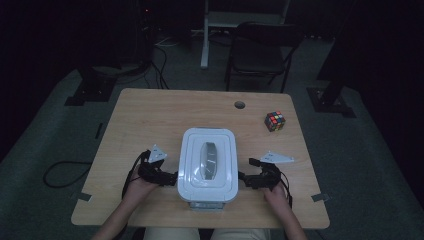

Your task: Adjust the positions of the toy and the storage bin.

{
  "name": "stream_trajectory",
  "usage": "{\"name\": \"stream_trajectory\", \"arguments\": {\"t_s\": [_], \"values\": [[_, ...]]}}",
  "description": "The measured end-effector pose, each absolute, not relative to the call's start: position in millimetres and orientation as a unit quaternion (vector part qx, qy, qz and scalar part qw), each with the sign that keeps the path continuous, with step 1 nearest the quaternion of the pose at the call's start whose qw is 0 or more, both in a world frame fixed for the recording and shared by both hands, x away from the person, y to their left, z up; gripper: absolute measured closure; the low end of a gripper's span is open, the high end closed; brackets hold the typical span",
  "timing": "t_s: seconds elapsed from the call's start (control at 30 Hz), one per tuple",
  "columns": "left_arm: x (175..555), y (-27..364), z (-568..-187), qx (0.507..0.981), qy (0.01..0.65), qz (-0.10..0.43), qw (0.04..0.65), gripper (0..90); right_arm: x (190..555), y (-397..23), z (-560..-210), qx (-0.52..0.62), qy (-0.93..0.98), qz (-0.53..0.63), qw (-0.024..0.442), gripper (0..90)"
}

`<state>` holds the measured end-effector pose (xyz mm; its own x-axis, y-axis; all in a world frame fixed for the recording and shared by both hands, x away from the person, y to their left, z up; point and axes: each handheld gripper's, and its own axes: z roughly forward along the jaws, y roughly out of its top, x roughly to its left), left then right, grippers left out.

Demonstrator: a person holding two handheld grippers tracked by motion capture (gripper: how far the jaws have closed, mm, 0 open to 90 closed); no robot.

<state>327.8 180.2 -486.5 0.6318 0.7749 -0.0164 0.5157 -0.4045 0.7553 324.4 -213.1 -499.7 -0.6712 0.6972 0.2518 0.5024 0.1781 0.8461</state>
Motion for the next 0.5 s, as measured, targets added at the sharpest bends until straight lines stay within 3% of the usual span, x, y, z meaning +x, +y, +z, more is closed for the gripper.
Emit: {"name": "stream_trajectory", "arguments": {"t_s": [0.5], "values": [[325, 217, -503, 0.806, 0.444, 0.157, 0.359, 1.3, 350, -262, -482, 0.428, 0.739, 0.492, 0.169, 12.0]]}}
